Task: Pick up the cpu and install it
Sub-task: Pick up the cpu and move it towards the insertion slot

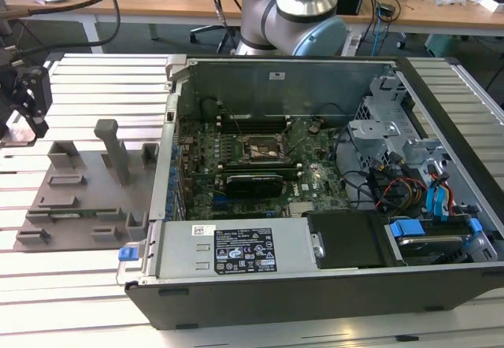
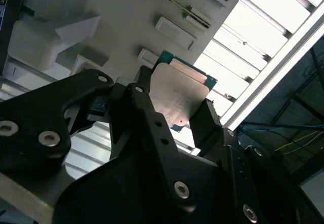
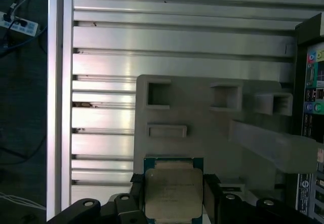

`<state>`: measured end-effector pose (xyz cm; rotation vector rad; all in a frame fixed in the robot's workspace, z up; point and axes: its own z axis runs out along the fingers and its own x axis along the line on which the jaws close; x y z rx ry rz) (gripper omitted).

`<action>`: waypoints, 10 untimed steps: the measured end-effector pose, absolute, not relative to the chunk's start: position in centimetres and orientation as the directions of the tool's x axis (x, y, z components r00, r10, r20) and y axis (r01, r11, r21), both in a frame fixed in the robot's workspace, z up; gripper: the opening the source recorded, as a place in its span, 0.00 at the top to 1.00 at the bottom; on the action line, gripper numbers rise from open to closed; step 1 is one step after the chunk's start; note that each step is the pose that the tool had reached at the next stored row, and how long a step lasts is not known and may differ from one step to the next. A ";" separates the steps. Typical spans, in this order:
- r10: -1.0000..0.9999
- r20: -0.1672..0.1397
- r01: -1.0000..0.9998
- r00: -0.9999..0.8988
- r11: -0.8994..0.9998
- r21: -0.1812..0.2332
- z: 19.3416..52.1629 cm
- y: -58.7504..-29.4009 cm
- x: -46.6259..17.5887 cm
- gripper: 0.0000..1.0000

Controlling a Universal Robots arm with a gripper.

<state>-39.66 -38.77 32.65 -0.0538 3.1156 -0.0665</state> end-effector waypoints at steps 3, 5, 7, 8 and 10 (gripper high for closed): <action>-0.035 -0.024 -0.034 -0.999 0.998 -0.043 33.3 -38.8 -39.7 0.45; -0.035 -0.024 -0.034 -0.999 0.998 -0.043 33.8 -38.8 -39.7 0.45; -0.035 -0.024 -0.034 -0.999 0.998 -0.043 34.3 -38.8 -39.7 0.45; -0.035 -0.024 -0.034 -0.999 0.998 -0.043 34.5 -38.8 -39.7 0.45; -0.035 -0.024 -0.034 -0.999 0.998 -0.043 34.9 -38.8 -39.7 0.45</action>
